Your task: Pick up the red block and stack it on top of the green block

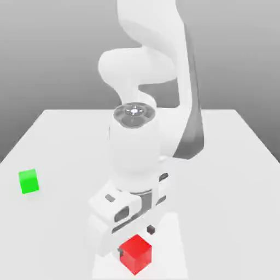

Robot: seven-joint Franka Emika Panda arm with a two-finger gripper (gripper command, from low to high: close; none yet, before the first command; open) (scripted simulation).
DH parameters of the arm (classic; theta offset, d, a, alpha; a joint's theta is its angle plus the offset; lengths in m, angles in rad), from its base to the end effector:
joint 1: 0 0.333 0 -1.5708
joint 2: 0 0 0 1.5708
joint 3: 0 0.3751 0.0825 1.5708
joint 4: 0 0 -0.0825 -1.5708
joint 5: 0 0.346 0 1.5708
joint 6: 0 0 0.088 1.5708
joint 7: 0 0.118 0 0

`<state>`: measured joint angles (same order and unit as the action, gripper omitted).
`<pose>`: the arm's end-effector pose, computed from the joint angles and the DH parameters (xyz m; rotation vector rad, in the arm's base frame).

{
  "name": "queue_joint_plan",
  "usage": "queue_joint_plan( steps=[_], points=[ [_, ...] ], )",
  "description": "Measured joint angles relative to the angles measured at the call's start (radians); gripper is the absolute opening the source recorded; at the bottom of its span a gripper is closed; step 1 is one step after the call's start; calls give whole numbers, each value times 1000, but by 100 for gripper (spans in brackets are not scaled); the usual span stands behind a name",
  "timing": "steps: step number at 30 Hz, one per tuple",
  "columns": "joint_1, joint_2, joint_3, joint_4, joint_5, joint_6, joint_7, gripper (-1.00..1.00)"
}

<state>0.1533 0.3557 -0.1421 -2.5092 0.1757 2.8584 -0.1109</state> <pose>0.4688 -0.0048 0.2289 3.1406 -0.0595 0.0015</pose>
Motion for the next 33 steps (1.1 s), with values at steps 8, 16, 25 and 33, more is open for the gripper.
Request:
queue_joint_plan(
  steps=[8,16,25,33],
  points=[
    [7,-26,-10,-4,-16,-23,11,-100],
    [-50,-256,-137,-56,-175,-178,-38,-100],
    [-356,-418,-287,-134,-328,-229,-372,-100],
    [-516,-496,-467,-217,-387,-229,-725,-100]
  ],
)
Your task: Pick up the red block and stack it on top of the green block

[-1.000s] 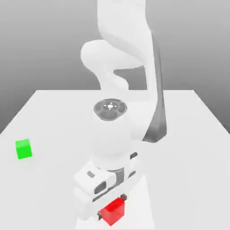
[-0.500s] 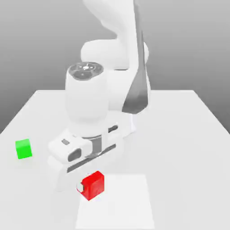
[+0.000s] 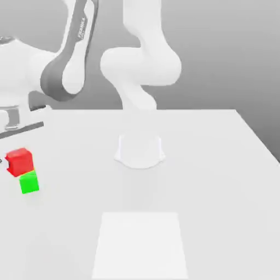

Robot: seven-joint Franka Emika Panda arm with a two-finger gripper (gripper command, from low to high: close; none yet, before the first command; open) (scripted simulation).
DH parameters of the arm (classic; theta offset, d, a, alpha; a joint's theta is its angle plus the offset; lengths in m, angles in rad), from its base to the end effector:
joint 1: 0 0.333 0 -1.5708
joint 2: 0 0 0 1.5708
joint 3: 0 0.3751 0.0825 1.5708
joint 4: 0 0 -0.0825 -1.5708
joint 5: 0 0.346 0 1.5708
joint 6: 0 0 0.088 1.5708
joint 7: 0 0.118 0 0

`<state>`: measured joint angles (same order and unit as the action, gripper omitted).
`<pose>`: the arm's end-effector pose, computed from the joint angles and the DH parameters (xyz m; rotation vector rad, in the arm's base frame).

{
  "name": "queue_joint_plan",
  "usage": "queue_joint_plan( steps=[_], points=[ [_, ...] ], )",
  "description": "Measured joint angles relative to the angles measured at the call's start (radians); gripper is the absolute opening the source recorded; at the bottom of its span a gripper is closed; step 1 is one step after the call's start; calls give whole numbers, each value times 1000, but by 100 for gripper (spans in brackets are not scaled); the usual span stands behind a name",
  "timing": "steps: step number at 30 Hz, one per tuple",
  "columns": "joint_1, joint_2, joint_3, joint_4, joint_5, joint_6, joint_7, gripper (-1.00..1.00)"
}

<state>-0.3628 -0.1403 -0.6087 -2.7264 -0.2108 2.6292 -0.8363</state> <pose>0.2155 -0.3067 0.3421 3.1051 0.0796 -0.0062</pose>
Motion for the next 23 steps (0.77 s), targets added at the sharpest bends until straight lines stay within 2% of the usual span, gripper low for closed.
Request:
queue_joint_plan(
  steps=[4,9,15,21,22,23],
  points=[
    [-55,-5,-99,-41,4,23,-176,-100],
    [-36,59,-126,-46,93,88,-265,-100],
    [-3,164,-115,-44,283,167,-400,-100],
    [-55,278,-11,-34,513,232,-566,-100],
    [-63,289,3,-32,534,238,-582,100],
    [-63,289,3,-32,534,238,-582,100]
  ],
)
